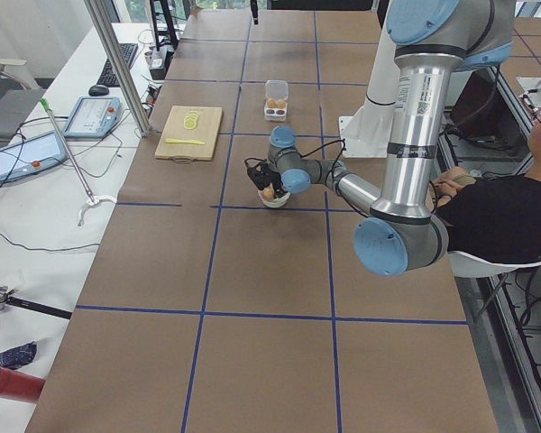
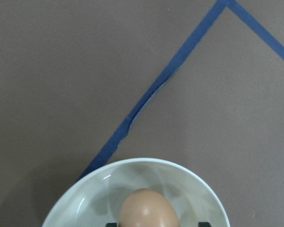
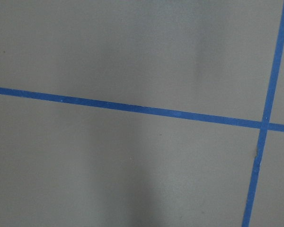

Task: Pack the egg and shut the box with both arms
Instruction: 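Close the left gripper on the brown egg and lift it from the bowl, then carry the egg with the left gripper over the clear egg carton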

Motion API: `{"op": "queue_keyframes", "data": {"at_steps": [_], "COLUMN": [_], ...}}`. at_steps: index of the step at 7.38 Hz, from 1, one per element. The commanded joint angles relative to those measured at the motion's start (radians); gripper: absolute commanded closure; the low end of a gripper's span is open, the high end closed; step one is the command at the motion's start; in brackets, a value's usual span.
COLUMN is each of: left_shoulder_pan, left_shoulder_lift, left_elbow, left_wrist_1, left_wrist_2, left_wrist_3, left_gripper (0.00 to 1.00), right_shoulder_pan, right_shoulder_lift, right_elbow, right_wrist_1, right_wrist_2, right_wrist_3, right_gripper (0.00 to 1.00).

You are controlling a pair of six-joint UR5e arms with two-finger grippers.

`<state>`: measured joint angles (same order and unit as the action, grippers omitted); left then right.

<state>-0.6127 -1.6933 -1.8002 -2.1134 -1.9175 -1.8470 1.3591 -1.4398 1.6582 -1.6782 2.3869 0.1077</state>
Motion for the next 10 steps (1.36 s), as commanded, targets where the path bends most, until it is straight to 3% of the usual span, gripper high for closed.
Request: {"op": "queue_keyframes", "data": {"at_steps": [1,3,5,7,8,10], "left_shoulder_pan": [0.001,0.001,-0.012,-0.051,-0.049,-0.036], "left_shoulder_lift": [0.004,0.004,0.003,-0.009,-0.108,-0.381], "left_elbow": [0.002,-0.004,-0.048,-0.186,-0.165,-0.017], "left_wrist_1": [0.001,0.012,0.059,0.218,0.255,0.297], "left_wrist_2": [0.000,-0.002,-0.002,-0.003,-0.003,-0.005], "left_wrist_3": [0.000,0.000,0.003,0.104,0.136,0.242], "left_gripper": [0.58,1.00,1.00,1.00,1.00,1.00], "right_shoulder_pan": [0.000,-0.002,-0.005,-0.005,-0.005,-0.005], "right_shoulder_lift": [-0.002,0.001,0.007,0.007,0.007,0.007], "right_elbow": [-0.002,-0.012,-0.014,-0.006,0.001,0.015], "right_wrist_1": [0.000,0.000,0.000,0.000,0.000,0.000], "right_wrist_2": [0.000,0.002,0.003,0.003,0.005,0.005], "right_wrist_3": [0.000,0.001,0.003,0.003,0.004,0.003], "right_gripper": [0.00,0.00,0.00,0.00,0.00,0.00]}}
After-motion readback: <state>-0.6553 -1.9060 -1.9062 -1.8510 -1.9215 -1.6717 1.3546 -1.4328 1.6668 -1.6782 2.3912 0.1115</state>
